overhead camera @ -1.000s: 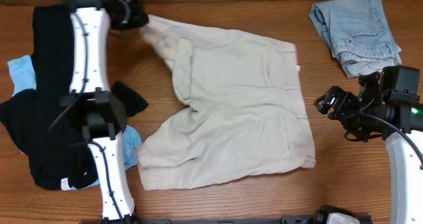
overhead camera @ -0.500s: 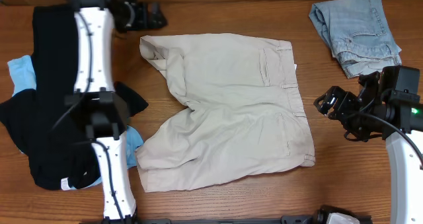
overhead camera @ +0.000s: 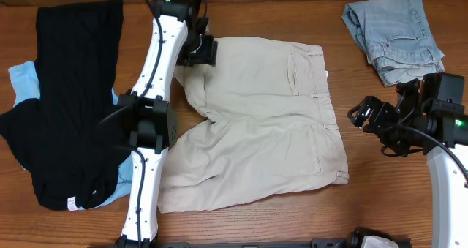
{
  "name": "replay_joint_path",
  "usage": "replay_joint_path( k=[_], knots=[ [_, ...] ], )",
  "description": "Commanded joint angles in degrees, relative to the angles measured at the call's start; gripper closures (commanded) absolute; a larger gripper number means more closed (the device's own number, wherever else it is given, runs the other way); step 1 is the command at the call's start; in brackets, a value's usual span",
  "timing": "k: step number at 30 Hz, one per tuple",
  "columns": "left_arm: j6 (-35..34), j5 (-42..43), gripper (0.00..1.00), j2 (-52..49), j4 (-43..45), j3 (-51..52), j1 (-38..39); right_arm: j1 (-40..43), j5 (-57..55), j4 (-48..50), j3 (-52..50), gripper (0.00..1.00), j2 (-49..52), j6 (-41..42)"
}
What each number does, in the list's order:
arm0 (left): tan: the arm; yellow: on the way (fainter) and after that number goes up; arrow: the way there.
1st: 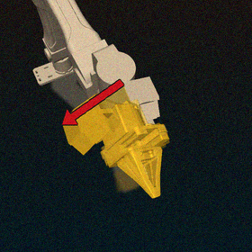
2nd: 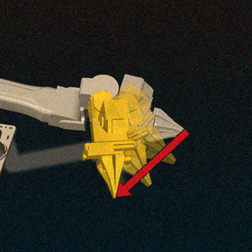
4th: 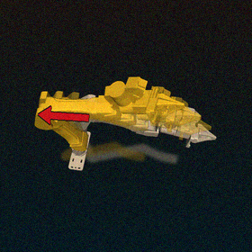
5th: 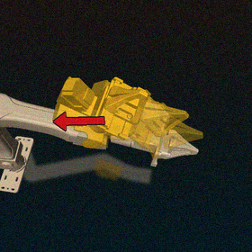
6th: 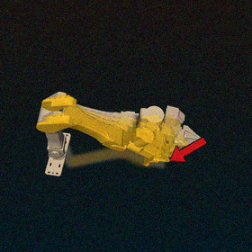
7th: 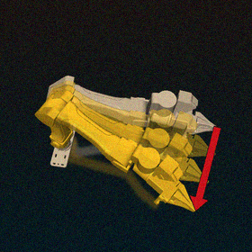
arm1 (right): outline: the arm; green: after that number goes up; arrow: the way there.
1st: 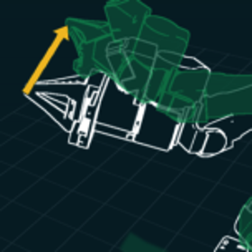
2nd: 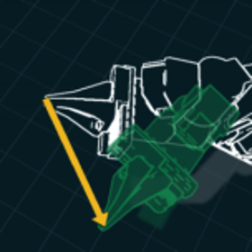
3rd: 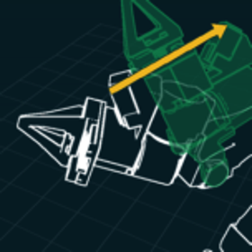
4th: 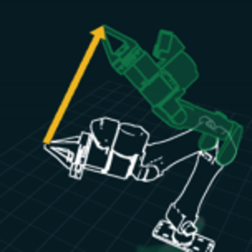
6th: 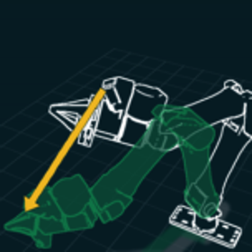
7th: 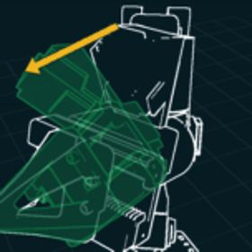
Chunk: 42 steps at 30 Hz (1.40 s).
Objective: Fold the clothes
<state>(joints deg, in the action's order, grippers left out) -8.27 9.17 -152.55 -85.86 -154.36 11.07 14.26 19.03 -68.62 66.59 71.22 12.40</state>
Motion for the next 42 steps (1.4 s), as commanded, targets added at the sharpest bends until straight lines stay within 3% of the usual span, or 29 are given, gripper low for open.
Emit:
replay_joint_path(
  k=[1,7,18,21,28,32,36,42],
  knots=[
    [-2.58,-3.21,0.32,-0.37,-0.26,-0.5,-1.92,0.17,-0.52,0.17,1.36,0.0,-0.04,-0.94],
    [-2.69,-3.17,0.35,-0.35,-1.01,-0.52,-3.3,0.17,-0.52,0.85,1.36,0.0,-0.04,-0.94],
    [-2.69,-3.17,0.76,-2.97,-1.79,-0.5,-1.88,0.17,-0.5,0.87,1.36,0.0,0.87,-0.92],
    [-2.67,-3.19,0.96,-3.34,-2.58,-0.5,-2.01,0.17,-0.52,0.87,1.36,0.0,0.87,-0.92],
    [-2.47,-3.3,0.96,-1.36,-11.02,-5.4,-5.16,0.17,-0.5,0.87,1.36,0.0,0.87,-0.92],
    [-2.29,4.5,0.96,3.56,-10.97,-5.51,-7.08,0.17,-0.5,0.87,1.36,0.0,0.87,-0.94],
    [-2.43,3.52,0.96,8.63,-10.97,-5.27,-7.28,0.17,-0.52,0.85,1.36,0.0,0.87,-0.94],
    [-2.43,1.44,0.96,14.34,-10.97,3.91,-6.88,0.17,-0.52,0.35,1.36,0.0,0.87,-0.96]
  ],
)
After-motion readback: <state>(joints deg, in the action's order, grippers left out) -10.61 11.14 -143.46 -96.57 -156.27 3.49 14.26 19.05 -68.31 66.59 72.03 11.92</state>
